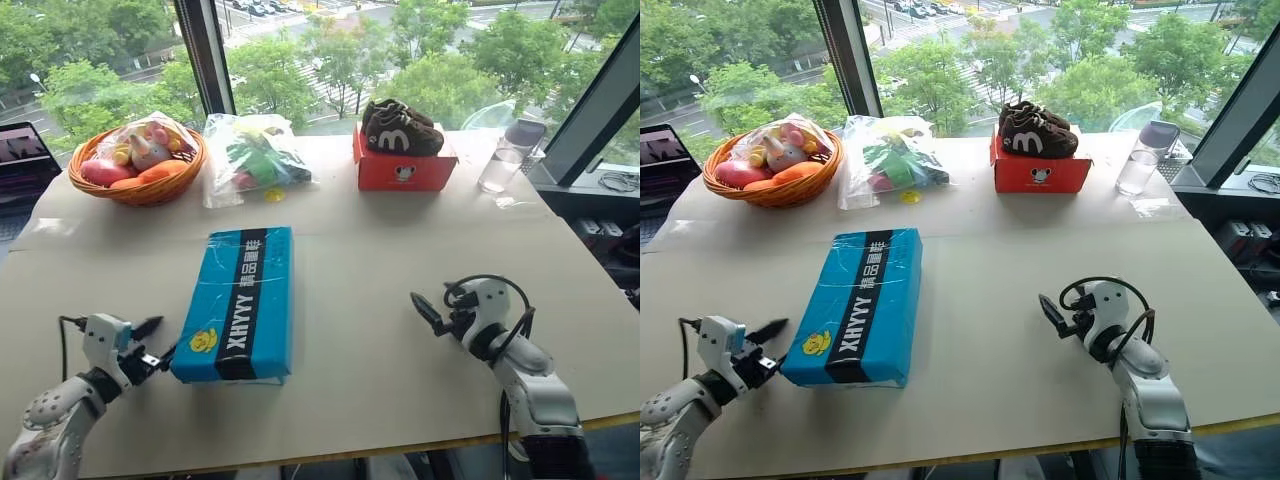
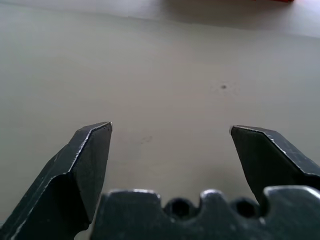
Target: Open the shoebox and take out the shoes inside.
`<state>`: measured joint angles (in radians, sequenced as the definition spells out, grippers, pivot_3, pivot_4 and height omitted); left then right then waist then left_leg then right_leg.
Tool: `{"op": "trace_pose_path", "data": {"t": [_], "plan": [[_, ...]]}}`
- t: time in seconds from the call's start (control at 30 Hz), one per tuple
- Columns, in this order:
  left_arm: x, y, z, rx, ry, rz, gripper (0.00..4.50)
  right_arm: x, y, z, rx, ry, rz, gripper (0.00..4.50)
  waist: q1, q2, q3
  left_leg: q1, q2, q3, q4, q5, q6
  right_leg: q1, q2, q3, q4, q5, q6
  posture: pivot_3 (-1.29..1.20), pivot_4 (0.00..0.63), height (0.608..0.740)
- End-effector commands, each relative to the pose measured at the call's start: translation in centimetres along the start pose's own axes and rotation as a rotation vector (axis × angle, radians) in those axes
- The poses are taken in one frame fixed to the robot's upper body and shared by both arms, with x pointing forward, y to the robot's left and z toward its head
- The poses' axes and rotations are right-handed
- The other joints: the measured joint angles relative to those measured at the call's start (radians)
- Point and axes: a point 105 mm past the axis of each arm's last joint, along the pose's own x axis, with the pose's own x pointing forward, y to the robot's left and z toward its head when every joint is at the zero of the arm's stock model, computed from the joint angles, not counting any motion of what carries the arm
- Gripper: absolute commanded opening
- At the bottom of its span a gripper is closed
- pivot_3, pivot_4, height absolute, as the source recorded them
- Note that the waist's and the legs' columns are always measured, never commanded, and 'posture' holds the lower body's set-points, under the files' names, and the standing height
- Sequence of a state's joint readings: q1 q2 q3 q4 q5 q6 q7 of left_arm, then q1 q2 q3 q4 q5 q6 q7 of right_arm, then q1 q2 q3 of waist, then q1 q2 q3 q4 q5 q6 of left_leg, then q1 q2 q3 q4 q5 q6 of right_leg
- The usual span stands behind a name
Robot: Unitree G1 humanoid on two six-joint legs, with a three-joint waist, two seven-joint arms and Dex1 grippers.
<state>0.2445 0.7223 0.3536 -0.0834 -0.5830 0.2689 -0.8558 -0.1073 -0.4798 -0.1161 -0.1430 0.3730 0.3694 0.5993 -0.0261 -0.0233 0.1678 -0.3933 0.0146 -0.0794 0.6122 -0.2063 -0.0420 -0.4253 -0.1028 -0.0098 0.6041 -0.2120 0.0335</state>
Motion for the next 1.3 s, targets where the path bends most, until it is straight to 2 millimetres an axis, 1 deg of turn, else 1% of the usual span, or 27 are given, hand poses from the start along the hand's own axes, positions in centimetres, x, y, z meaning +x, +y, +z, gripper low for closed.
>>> {"op": "trace_pose_path", "data": {"t": [0.03, 0.1, 0.13, 0.17, 0.2, 0.23, 0.27, 0.3, 0.33, 0.5, 0.53, 0.6, 0.67, 0.73, 0.8, 0.87, 1.03, 1.13, 1.17, 1.27, 1.3], "plan": [[-1.7, -0.1, 3.1, 0.084, 0.015, -0.102, 2.94, -0.3, 4.8, 4.7, -0.057, -0.048, 0.312, 3.05, 0.002, 0.000, 0.002, 0.001, 0.000, 0.000, 0.000, 0.000, 0.000, 0.000, 0.000, 0.000, 0.003, -0.002, -0.001, 0.00, 0.150, 0.740], [-2.1, 0.1, 4.0, 0.107, 0.029, -0.128, 2.33, -0.3, 6.9, 5.7, -0.093, -0.036, 0.431, 2.45, 0.003, 0.000, 0.002, 0.003, 0.002, 0.000, 0.001, 0.000, 0.000, 0.000, 0.001, -0.001, 0.007, -0.004, -0.003, 0.00, 0.150, 0.740], [-2.1, 0.0, 4.3, 0.110, 0.032, -0.138, 1.93, -0.3, 7.4, 6.0, -0.108, -0.029, 0.462, 2.04, 0.004, 0.000, 0.002, 0.004, 0.003, 0.000, 0.001, 0.000, 0.000, 0.000, 0.002, -0.001, 0.007, -0.006, -0.006, 0.00, 0.150, 0.740], [-2.1, -0.1, 4.6, 0.121, 0.039, -0.155, 1.76, -0.3, 8.3, 6.2, -0.121, -0.022, 0.510, 1.84, 0.006, 0.000, 0.002, 0.005, 0.003, 0.000, 0.001, 0.000, 0.000, 0.001, 0.003, -0.001, 0.007, -0.007, -0.008, 0.00, 0.150, 0.740], [-2.1, -0.2, 4.7, 0.128, 0.044, -0.166, 1.41, -0.3, 8.9, 6.3, -0.128, -0.016, 0.539, 1.49, 0.007, 0.000, 0.002, 0.005, 0.004, 0.000, 0.001, 0.000, 0.000, 0.001, 0.003, -0.001, 0.007, -0.008, -0.010, 0.00, 0.150, 0.740], [-1.8, -0.2, 5.0, 0.141, 0.043, -0.171, 0.99, -0.2, 9.7, 6.5, -0.141, -0.017, 0.578, 1.06, 0.008, -0.001, 0.003, 0.005, 0.003, 0.000, 0.001, 0.000, 0.000, 0.001, 0.003, -0.001, 0.007, -0.008, -0.010, 0.00, 0.150, 0.740], [-1.6, -0.2, 5.2, 0.144, 0.039, -0.175, 0.69, 0.0, 10.3, 6.7, -0.150, -0.022, 0.595, 0.73, 0.008, -0.001, 0.003, 0.004, 0.003, 0.000, 0.001, 0.000, 0.000, 0.001, 0.003, -0.001, 0.007, -0.008, -0.010, 0.00, 0.150, 0.740], [-1.5, -0.1, 5.3, 0.151, 0.040, -0.179, 0.31, 0.2, 10.5, 6.8, -0.145, -0.029, 0.599, 0.38, 0.011, -0.001, 0.003, 0.004, 0.003, 0.000, 0.001, 0.000, 0.000, 0.000, 0.003, 0.000, 0.006, -0.007, -0.008, 0.00, 0.150, 0.740], [-1.3, -0.1, 5.4, 0.155, 0.042, -0.180, 0.00, 0.4, 10.7, 6.8, -0.142, -0.034, 0.600, 0.02, 0.012, -0.002, 0.003, 0.003, 0.003, 0.000, 0.001, -0.001, -0.001, 0.000, 0.003, 0.000, 0.006, -0.004, -0.003, 0.00, 0.150, 0.740], [-0.9, -0.3, 5.0, 0.152, 0.043, -0.184, 0.00, 0.8, 10.8, 6.3, -0.147, -0.015, 0.579, 0.02, 0.012, -0.002, 0.004, 0.002, 0.002, 0.000, 0.002, -0.001, -0.001, 0.000, 0.003, 0.000, 0.007, -0.004, -0.003, 0.00, 0.150, 0.740], [-0.8, -0.3, 4.8, 0.156, 0.051, -0.181, 0.00, 1.1, 10.6, 6.0, -0.150, -0.003, 0.557, 0.02, 0.012, -0.002, 0.004, 0.002, 0.002, 0.000, 0.002, -0.001, -0.001, 0.000, 0.003, 0.000, 0.007, -0.004, -0.003, 0.00, 0.150, 0.740], [-0.4, 0.1, 3.7, 0.186, 0.104, -0.154, 0.00, 1.9, 10.7, 5.3, -0.147, 0.026, 0.537, 0.02, 0.011, -0.002, 0.003, 0.003, 0.003, 0.000, 0.003, -0.001, -0.001, 0.000, 0.003, 0.000, 0.008, -0.004, -0.003, 0.00, 0.150, 0.740], [0.1, 0.4, 3.2, 0.203, 0.123, -0.141, 0.00, 2.8, 11.3, 4.4, -0.176, 0.054, 0.542, 0.02, 0.008, -0.003, 0.003, 0.005, 0.004, 0.000, 0.003, -0.001, -0.001, 0.001, 0.005, 0.000, 0.008, -0.004, -0.003, 0.00, 0.150, 0.740], [0.8, 0.3, 3.3, 0.209, 0.112, -0.152, 0.00, 3.7, 12.2, 3.8, -0.193, 0.060, 0.569, 0.02, 0.009, -0.003, 0.003, 0.005, 0.004, 0.000, 0.003, -0.001, -0.001, 0.001, 0.006, 0.000, 0.009, -0.003, -0.004, 0.00, 0.150, 0.740], [1.9, -0.2, 3.6, 0.227, 0.098, -0.181, 0.00, 5.0, 13.0, 3.4, -0.178, 0.059, 0.589, 0.02, 0.008, -0.003, 0.003, 0.005, 0.004, 0.000, 0.003, -0.001, -0.001, 0.001, 0.006, 0.000, 0.009, -0.003, -0.004, 0.00, 0.150, 0.740], [2.8, -0.7, 4.1, 0.238, 0.077, -0.207, 0.00, 6.3, 13.6, 3.0, -0.199, 0.062, 0.603, 0.02, 0.008, -0.003, 0.003, 0.004, 0.004, 0.000, 0.003, -0.001, -0.001, 0.001, 0.006, 0.001, 0.009, -0.003, -0.004, 0.00, 0.150, 0.740], [4.5, -2.3, 5.0, 0.267, 0.048, -0.278, 0.00, 8.6, 14.0, 3.6, -0.190, 0.025, 0.606, 0.02, 0.011, -0.003, 0.003, 0.004, 0.004, 0.000, 0.004, 0.000, -0.001, 0.001, 0.006, 0.001, 0.010, -0.002, -0.004, 0.00, 0.150, 0.740], [5.5, -4.1, 5.5, 0.284, 0.030, -0.349, 0.00, 8.8, 13.5, 3.7, -0.194, 0.020, 0.595, 0.02, 0.013, -0.003, 0.003, 0.004, 0.004, 0.000, 0.004, 0.000, -0.001, 0.001, 0.006, 0.001, 0.010, -0.002, -0.004, 0.00, 0.150, 0.740], [6.0, -4.9, 5.7, 0.293, 0.023, -0.381, 0.00, 8.7, 12.7, 3.6, -0.198, 0.025, 0.575, 0.02, 0.014, -0.003, 0.003, 0.004, 0.004, 0.000, 0.004, 0.000, -0.001, 0.001, 0.006, 0.001, 0.010, -0.002, -0.004, 0.00, 0.150, 0.740], [6.8, -6.2, 5.9, 0.305, 0.009, -0.429, 0.00, 8.3, 11.3, 3.4, -0.202, 0.038, 0.542, 0.02, 0.017, -0.003, 0.003, 0.004, 0.003, -0.001, 0.006, 0.000, -0.001, 0.002, 0.006, 0.001, 0.011, -0.002, -0.003, 0.00, 0.150, 0.740], [7.4, -6.8, 6.1, 0.302, -0.007, -0.445, 0.00, 7.9, 10.4, 3.2, -0.206, 0.048, 0.521, 0.02, 0.016, -0.003, 0.003, 0.004, 0.003, -0.001, 0.007, -0.001, -0.001, 0.002, 0.006, 0.001, 0.011, -0.002, -0.003, 0.00, 0.150, 0.740]]}}
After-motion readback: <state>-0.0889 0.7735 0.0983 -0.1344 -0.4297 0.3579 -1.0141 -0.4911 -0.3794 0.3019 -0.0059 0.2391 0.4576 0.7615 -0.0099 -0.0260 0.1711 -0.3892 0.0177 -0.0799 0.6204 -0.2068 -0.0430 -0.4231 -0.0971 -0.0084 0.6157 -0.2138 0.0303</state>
